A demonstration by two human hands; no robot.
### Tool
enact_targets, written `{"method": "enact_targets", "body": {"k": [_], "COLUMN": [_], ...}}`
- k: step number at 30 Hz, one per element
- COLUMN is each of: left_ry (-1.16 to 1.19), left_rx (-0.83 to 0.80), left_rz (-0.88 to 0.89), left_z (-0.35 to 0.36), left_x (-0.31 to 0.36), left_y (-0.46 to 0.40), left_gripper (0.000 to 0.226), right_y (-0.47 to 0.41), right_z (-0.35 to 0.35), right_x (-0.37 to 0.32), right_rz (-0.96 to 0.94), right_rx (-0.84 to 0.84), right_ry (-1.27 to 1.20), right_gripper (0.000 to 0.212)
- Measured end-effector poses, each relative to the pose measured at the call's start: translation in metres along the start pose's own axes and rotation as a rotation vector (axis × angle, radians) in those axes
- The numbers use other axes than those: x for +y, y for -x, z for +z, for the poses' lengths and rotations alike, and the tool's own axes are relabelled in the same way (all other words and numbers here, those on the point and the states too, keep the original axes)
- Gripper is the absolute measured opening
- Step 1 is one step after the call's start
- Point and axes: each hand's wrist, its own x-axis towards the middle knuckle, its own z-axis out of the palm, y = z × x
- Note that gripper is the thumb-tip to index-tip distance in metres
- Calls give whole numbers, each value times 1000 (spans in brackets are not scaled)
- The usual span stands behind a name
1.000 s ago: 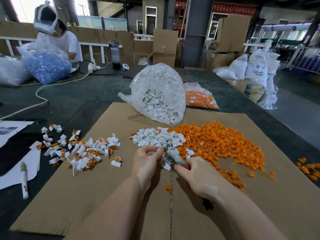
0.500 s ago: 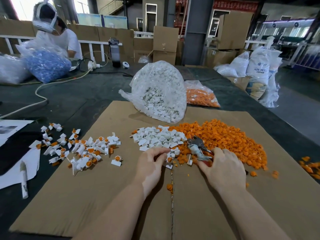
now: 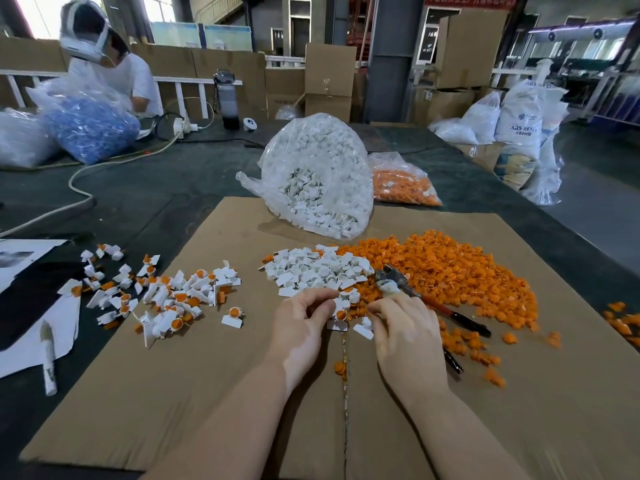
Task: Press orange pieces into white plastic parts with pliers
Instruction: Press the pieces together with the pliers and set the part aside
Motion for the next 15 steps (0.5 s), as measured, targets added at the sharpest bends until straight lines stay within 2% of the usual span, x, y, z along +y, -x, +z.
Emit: {"method": "enact_targets", "body": {"k": [7, 10, 15], "left_ry": [35, 18, -11], "left_rx": [14, 4, -49], "left_rz": [-10, -3, 3], "left_z": [2, 2, 3], "left_x": [2, 4, 6], "left_y": [1, 2, 3], "left_gripper": [17, 15, 14], "right_y": [3, 3, 0], "right_z": [-1, -4, -3], "right_x": [0, -3, -5], "right_rz": [-26, -112, -199], "right_rx": [-33, -67, -137], "right_ry": [-91, -148, -86], "right_gripper": [15, 19, 4]}}
